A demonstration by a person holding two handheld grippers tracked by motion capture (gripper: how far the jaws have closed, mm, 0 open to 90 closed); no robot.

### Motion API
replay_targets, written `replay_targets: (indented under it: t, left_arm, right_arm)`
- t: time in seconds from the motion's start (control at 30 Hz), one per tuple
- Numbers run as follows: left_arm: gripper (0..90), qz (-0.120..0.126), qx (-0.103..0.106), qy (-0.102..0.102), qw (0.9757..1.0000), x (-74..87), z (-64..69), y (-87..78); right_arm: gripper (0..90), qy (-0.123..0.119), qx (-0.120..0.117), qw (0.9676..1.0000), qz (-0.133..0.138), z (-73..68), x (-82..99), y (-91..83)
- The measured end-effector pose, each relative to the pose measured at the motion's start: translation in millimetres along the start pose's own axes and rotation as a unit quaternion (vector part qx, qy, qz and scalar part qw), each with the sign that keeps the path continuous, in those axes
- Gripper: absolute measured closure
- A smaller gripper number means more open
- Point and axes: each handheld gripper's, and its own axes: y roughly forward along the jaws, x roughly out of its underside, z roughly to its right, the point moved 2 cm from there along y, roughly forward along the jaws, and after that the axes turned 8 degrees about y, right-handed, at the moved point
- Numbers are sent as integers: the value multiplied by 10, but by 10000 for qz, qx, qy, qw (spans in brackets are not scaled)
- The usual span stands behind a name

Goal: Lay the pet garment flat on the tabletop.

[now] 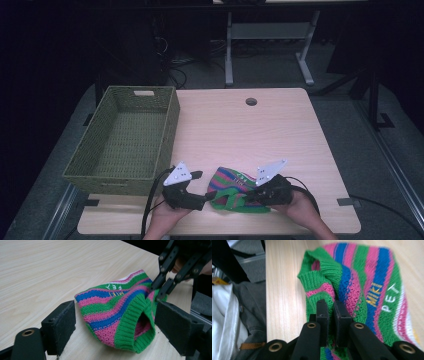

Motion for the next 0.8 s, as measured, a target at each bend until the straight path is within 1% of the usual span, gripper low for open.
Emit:
replay_targets:
  t: [0.2, 0.23, 0.3, 0.4, 0.63, 0.67, 0.73, 0.8]
  left_arm:
    - [169, 71, 114, 45, 9999, -15, 10, -13]
    - [168, 73, 140, 70, 9999, -17, 12, -14]
    - [169, 79, 170, 81, 9998, -22, 18, -11]
    - [169, 94, 246, 96, 9996, -29, 34, -5]
    - [169, 101, 487, 175, 9986, -34, 74, 38]
    - [169, 54, 528, 210, 9984, -32, 74, 48]
    - [169, 68, 586, 226, 9980, -24, 79, 70]
    - [194, 29, 687, 259, 9973, -16, 77, 84]
  right_arm:
    - [843, 25, 4, 9998, 207, -7, -34, -142]
    - [843, 76, -10, 9996, 255, -10, -41, -170]
    - [843, 81, 3, 9993, 353, 8, -53, -236]
    - [843, 194, -18, 9986, 495, 26, -65, -322]
    - [843, 227, 25, 9971, 722, 71, -89, -475]
    - [843, 239, 1, 9968, 757, 80, -89, -494]
    - [843, 240, -29, 9966, 793, 98, -88, -514]
    - [843, 251, -85, 9963, 812, 112, -90, -532]
